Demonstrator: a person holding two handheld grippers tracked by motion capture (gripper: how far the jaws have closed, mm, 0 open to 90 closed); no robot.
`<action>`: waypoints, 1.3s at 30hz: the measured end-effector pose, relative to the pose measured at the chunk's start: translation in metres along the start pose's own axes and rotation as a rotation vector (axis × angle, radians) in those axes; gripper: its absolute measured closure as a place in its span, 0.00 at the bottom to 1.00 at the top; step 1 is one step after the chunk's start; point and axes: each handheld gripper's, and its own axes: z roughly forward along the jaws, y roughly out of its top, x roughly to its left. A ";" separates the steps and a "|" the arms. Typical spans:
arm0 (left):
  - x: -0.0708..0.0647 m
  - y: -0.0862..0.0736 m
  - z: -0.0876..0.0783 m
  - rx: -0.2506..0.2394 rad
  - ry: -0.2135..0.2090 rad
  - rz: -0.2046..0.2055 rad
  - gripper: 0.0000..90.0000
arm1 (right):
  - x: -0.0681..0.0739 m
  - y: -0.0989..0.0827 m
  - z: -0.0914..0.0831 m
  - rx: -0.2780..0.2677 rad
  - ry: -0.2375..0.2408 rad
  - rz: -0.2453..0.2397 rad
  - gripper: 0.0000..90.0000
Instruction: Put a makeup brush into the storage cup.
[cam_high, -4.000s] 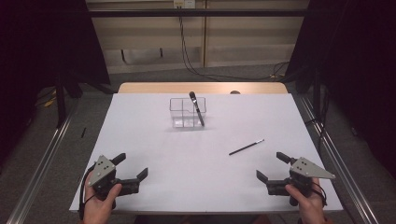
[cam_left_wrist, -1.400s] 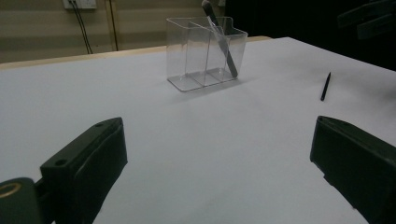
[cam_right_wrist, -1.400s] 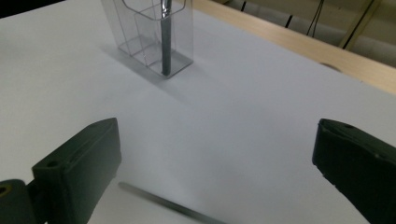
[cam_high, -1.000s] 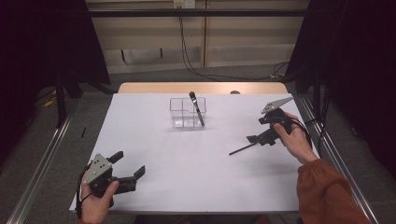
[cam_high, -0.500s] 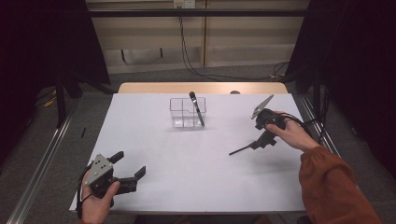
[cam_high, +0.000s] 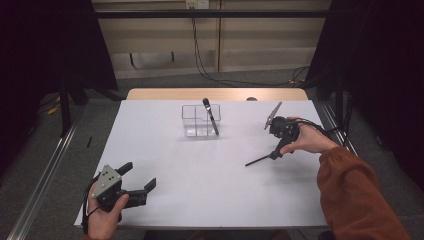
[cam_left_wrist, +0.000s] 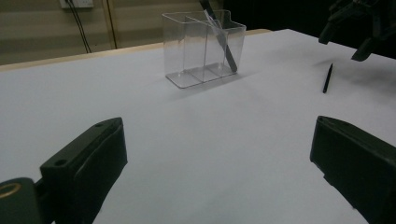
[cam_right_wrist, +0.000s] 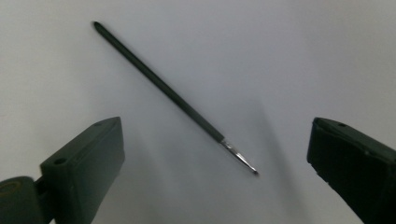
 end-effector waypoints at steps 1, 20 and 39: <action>0.000 0.000 0.000 0.001 0.000 0.001 0.04 | -0.001 0.001 0.002 0.018 -0.001 0.001 0.06; 0.001 -0.001 0.000 0.005 -0.002 0.000 0.04 | -0.009 0.000 0.028 0.095 0.085 -0.075 0.47; 0.000 -0.001 0.000 0.010 -0.001 0.011 0.04 | -0.010 0.000 0.027 0.108 0.071 -0.074 0.82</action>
